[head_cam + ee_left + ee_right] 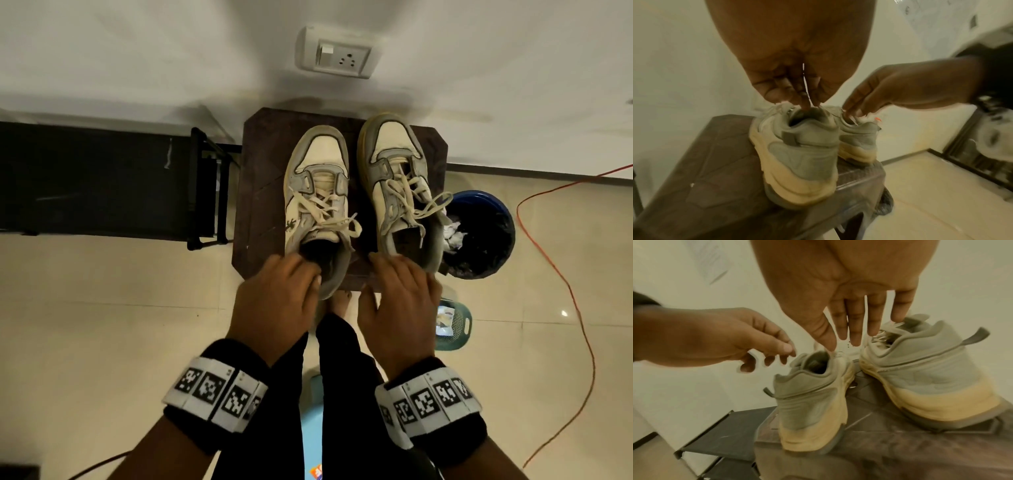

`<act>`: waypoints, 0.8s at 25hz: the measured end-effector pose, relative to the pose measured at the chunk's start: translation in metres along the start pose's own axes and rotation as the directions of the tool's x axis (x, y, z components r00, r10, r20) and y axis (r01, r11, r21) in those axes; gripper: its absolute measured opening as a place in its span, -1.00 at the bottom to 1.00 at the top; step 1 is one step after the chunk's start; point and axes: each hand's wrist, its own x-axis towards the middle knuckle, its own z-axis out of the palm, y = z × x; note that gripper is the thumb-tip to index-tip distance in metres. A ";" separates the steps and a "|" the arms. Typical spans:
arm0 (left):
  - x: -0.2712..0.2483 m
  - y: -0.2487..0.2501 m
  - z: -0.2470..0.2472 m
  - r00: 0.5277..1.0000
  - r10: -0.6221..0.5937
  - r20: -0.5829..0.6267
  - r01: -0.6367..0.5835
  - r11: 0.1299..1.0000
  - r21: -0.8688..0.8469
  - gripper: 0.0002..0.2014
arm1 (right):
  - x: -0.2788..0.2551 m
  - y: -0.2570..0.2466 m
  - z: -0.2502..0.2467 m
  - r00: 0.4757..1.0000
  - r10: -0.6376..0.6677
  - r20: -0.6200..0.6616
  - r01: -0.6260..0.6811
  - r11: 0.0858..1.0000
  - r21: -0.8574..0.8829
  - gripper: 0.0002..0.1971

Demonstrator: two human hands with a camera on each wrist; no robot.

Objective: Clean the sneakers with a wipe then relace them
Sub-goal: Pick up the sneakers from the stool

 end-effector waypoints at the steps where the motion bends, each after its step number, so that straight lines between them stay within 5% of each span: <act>1: -0.006 0.008 0.005 0.998 -0.010 0.056 0.008 0.999 0.038 -0.69 | 0.005 0.005 -0.006 0.998 0.049 0.035 -0.048 0.998 -0.030 -0.43; 4: -0.005 0.029 0.018 0.977 -0.071 0.202 0.044 0.990 0.135 -0.61 | 0.020 0.026 -0.013 0.966 0.093 0.242 -0.063 0.989 -0.131 -0.30; 10: 0.016 0.045 0.027 0.861 -0.262 0.437 0.120 0.937 0.327 -0.72 | 0.039 0.057 -0.014 0.915 0.069 0.398 0.039 0.966 -0.257 -0.82; 20: -0.002 0.064 -0.031 0.884 -0.273 0.380 0.148 0.933 0.327 -0.77 | -0.001 0.009 -0.053 0.859 -0.167 0.484 0.299 0.931 -0.209 -0.83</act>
